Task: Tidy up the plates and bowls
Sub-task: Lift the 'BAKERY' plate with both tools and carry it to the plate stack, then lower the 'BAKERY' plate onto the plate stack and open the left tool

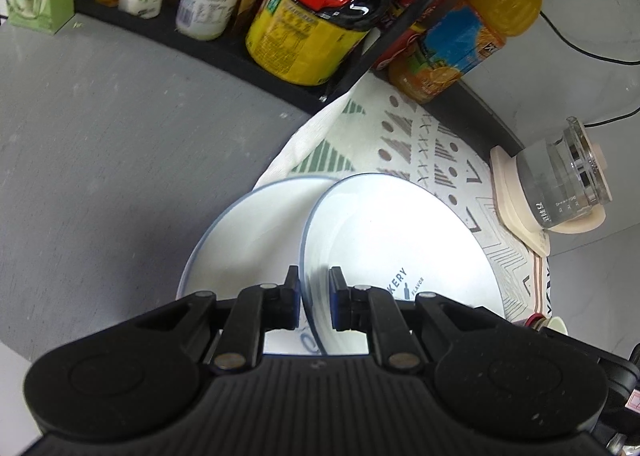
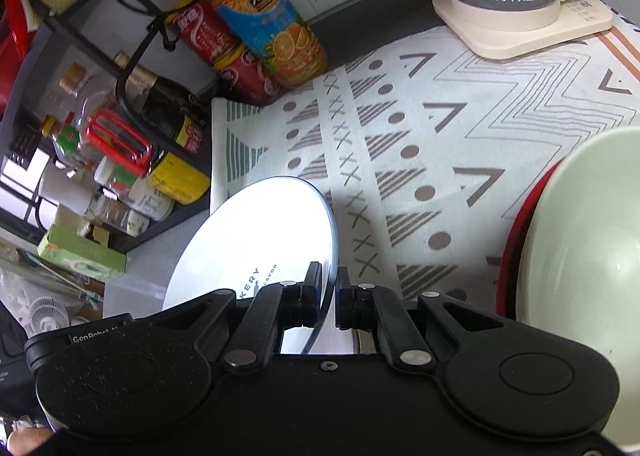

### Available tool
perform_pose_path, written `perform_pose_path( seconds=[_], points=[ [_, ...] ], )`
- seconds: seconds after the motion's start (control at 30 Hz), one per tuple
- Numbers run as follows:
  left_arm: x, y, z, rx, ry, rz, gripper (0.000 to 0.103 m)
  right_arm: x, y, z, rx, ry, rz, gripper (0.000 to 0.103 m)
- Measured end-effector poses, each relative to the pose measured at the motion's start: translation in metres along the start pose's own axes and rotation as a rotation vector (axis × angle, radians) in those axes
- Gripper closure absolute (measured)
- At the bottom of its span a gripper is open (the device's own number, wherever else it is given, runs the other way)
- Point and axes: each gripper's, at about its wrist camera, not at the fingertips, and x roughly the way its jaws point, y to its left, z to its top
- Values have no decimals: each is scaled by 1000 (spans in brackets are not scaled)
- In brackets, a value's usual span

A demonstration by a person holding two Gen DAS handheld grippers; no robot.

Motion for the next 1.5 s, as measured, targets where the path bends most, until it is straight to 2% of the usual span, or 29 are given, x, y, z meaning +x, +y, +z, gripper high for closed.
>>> perform_pose_path(
  seconds=[0.37,0.67,0.97,1.17,1.23,1.3,1.5],
  points=[
    [7,15,-18,-6,38,22,91,4,7,-16,-54,30,-34,96],
    [15,22,-30,-19,60,31,90,5,6,-28,-82,18,-58,97],
    [16,19,-25,22,72,54,89,10,6,-32,-92,0,-72,97],
    [1,18,-12,45,34,62,87,11,6,-33,-104,-10,-84,97],
    [-3,19,-6,49,34,71,82,12,7,-32,-110,-12,-88,96],
    [-9,19,-3,54,24,92,63,13,8,-33,-121,-13,-96,96],
    [-27,20,1,84,-62,125,35,18,13,-35,-148,-4,-125,93]
  ],
)
